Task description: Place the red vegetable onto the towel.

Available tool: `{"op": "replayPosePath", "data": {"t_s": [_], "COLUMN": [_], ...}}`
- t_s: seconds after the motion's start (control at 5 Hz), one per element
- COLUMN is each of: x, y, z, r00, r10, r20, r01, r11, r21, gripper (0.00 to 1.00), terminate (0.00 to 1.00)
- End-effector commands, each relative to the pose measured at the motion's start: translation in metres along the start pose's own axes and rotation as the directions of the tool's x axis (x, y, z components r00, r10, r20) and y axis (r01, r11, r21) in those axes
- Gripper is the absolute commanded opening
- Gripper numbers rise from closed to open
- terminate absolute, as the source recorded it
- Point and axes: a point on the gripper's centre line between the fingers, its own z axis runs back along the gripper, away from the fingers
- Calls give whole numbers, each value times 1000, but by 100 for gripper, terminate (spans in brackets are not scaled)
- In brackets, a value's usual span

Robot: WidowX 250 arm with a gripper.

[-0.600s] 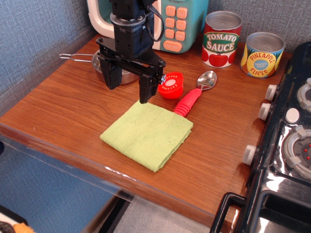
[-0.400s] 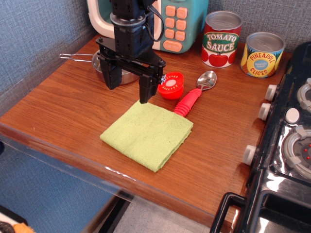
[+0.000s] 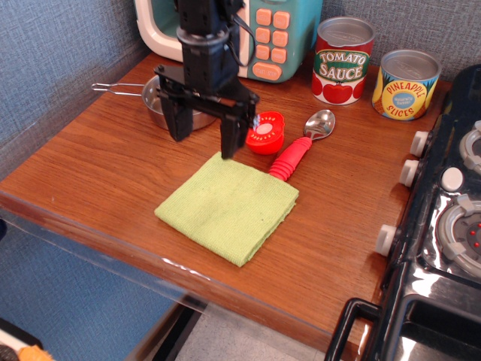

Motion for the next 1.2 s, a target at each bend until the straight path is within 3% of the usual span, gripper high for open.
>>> {"op": "replayPosePath", "data": {"t_s": [0.0, 0.4, 0.8, 1.0], "x": [62, 85, 92, 89], "y": [26, 5, -19, -12], "z": [3, -18, -6, -29], "r00": [987, 989, 990, 991], "r10": [149, 146, 130, 135], "r20": [62, 20, 61, -6], "r01": [-147, -145, -126, -135], "r11": [989, 988, 990, 990], "r21": [-28, -57, -63, -33], "gripper": [100, 100, 100, 100], "terminate": [0, 0, 0, 0]}}
